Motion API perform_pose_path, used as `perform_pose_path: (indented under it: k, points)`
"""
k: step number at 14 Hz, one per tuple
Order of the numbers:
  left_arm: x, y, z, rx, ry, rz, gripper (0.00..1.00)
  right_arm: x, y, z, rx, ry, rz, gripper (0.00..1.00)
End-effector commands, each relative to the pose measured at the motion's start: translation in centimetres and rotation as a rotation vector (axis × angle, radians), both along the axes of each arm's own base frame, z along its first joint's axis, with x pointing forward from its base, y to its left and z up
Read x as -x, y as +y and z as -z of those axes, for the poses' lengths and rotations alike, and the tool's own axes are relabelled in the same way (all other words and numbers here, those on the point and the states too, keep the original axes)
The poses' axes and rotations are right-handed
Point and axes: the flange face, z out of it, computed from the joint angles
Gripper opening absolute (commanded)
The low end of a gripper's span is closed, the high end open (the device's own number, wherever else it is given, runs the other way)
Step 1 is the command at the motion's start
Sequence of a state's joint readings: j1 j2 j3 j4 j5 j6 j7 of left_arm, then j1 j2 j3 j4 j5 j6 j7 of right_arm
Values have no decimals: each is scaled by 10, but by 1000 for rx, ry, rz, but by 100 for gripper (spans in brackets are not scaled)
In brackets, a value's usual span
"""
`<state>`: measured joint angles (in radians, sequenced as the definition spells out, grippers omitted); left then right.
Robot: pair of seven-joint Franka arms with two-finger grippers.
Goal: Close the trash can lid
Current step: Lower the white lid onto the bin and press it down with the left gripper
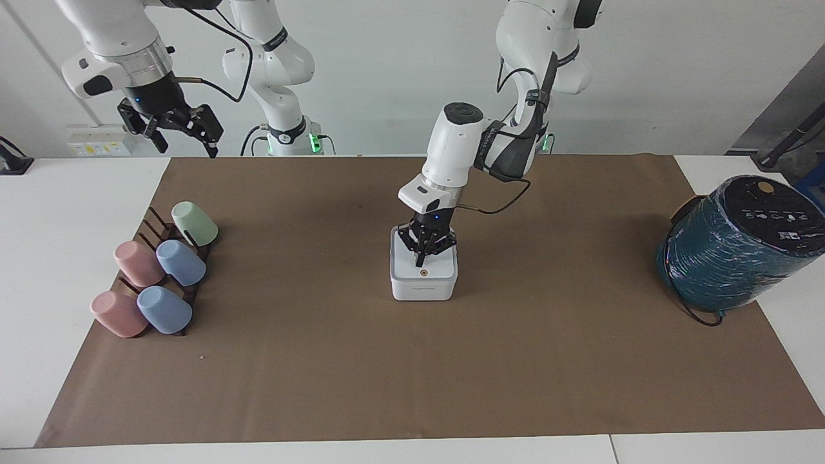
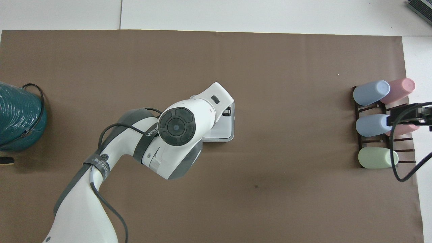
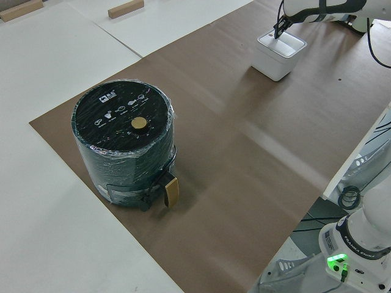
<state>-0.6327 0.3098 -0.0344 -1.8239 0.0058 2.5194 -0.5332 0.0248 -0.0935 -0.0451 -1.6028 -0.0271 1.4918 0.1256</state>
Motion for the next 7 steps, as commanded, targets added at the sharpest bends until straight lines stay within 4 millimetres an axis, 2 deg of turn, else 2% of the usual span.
perform_pose_path:
  k: [1, 7]
  points:
    - [-4, -6, 28, -28, 42, -4, 0, 3, 0, -4, -5, 1, -11, 100]
    - [16, 15, -23, -105, 131, -8, 0, 3, 0, -4, -5, 1, -11, 100]
